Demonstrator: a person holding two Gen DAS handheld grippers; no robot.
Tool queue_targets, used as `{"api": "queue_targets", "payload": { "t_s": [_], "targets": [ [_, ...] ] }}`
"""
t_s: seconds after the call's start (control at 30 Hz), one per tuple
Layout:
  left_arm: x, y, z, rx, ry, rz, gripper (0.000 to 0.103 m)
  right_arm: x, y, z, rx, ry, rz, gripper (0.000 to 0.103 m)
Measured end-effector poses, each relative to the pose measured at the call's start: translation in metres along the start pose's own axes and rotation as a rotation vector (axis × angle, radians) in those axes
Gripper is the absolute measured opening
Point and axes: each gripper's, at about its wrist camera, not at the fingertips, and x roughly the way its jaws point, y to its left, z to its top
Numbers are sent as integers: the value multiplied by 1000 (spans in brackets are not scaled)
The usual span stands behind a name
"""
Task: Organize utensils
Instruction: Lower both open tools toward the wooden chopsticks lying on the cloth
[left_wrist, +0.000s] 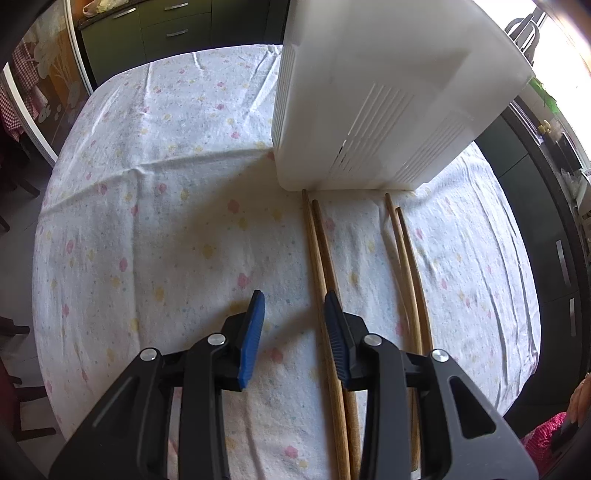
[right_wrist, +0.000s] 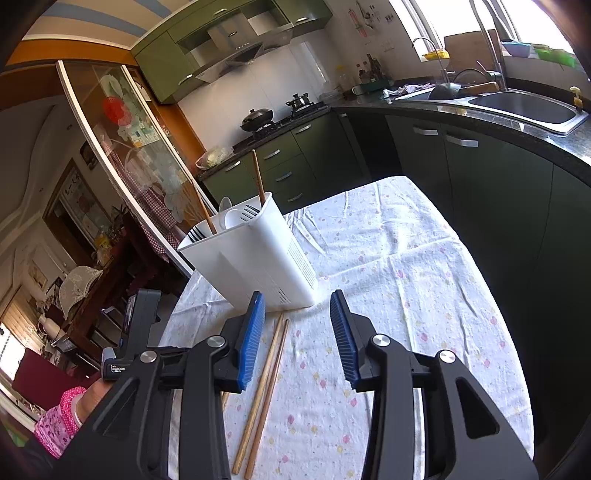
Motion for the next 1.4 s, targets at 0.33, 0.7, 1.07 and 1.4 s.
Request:
{"api": "queue_targets", "payload": {
  "t_s": [0.33,0.7,1.07,1.4],
  "targets": [
    [4,-15,1,39,4,32,40,6,2,-2,-8,24,2,38],
    [6,-6,3,35,11,76,39,60,30,-25,-157,206,-99,45],
    [3,-2,0,58,10,57,36,150,57,-66,-297,378,-216,30],
    [4,-9,-4,94,-13,57,42,175,65,-74,-338,433,-289,30]
  ]
}}
